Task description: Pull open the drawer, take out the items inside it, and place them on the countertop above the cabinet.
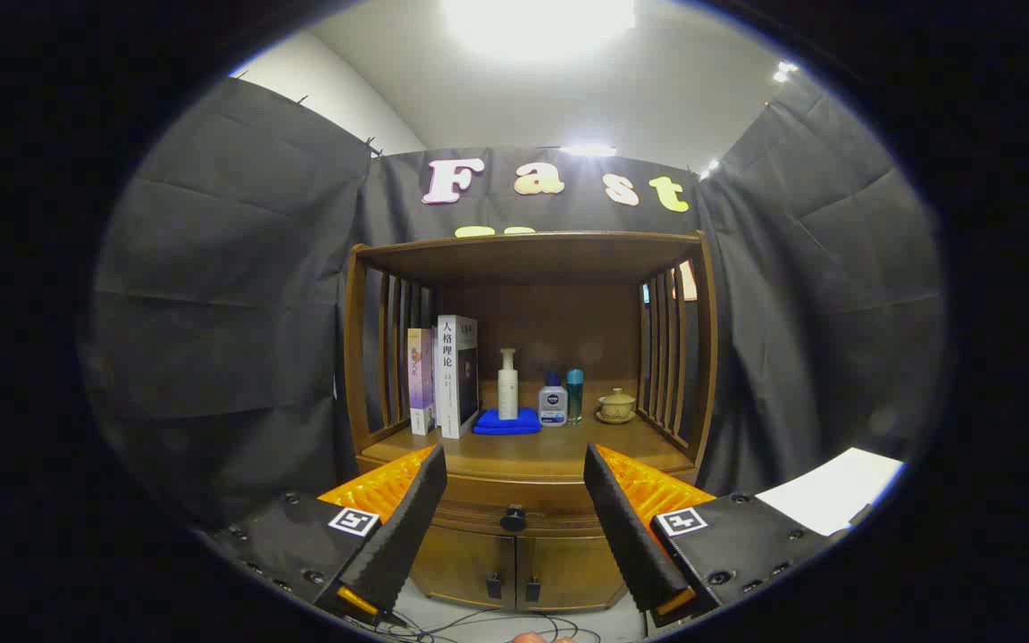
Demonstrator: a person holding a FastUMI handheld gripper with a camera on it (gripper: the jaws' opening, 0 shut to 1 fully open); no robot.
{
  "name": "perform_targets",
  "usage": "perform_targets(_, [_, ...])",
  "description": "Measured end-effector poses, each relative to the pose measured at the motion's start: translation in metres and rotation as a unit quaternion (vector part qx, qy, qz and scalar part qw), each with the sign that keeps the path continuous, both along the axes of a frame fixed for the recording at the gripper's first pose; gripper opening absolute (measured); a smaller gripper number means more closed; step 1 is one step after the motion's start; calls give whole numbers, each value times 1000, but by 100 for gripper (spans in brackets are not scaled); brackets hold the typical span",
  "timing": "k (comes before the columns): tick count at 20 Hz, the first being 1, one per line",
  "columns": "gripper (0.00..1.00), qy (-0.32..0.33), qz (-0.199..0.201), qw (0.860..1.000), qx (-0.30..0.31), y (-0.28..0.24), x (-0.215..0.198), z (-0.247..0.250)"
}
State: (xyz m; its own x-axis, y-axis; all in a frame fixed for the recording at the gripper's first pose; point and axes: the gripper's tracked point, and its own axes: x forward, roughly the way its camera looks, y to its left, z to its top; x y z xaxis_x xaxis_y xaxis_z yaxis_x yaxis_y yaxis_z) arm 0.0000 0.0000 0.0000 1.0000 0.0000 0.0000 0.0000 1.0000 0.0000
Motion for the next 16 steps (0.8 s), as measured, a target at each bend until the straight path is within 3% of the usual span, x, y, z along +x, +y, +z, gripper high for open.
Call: perform_targets(16, [97, -6, -4, 1000, -1, 10, 20, -11])
